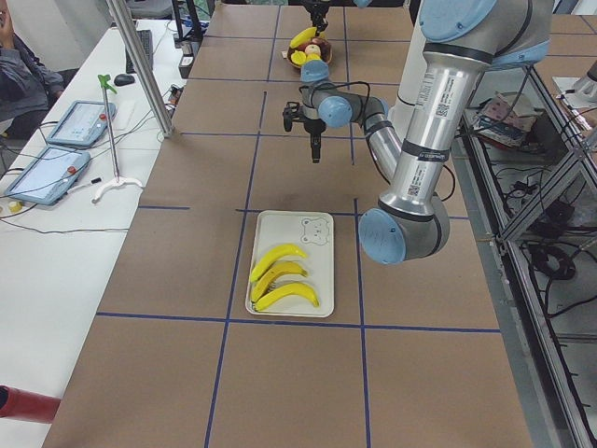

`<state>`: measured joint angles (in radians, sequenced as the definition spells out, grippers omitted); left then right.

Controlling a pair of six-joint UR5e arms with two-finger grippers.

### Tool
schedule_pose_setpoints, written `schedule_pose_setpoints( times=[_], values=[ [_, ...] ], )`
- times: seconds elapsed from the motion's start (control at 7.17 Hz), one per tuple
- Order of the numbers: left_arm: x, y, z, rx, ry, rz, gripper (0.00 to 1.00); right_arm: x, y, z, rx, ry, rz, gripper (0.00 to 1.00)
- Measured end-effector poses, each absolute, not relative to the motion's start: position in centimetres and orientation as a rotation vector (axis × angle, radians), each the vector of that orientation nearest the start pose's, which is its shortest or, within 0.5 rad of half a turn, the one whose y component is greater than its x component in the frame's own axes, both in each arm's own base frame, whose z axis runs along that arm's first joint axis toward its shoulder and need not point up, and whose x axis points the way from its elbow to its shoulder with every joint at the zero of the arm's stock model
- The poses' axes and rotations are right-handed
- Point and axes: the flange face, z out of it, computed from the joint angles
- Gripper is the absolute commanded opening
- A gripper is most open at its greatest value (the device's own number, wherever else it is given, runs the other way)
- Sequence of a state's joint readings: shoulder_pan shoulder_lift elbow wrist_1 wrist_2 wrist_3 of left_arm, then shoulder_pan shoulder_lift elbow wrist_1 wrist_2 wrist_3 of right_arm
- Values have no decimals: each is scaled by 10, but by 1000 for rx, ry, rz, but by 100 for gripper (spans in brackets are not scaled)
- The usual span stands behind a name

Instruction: Transfer all bananas from basket to plate

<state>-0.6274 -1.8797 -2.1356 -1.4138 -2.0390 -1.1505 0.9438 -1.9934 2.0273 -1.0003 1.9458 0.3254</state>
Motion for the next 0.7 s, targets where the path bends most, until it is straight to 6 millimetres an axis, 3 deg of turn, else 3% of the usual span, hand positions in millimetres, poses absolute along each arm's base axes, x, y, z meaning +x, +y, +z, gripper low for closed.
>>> schedule_pose_setpoints(
  times=[0.7],
  values=[
    [366,-374,268,-34,833,-24,100,-149,-372,513,419,-701,-350,22]
  ],
)
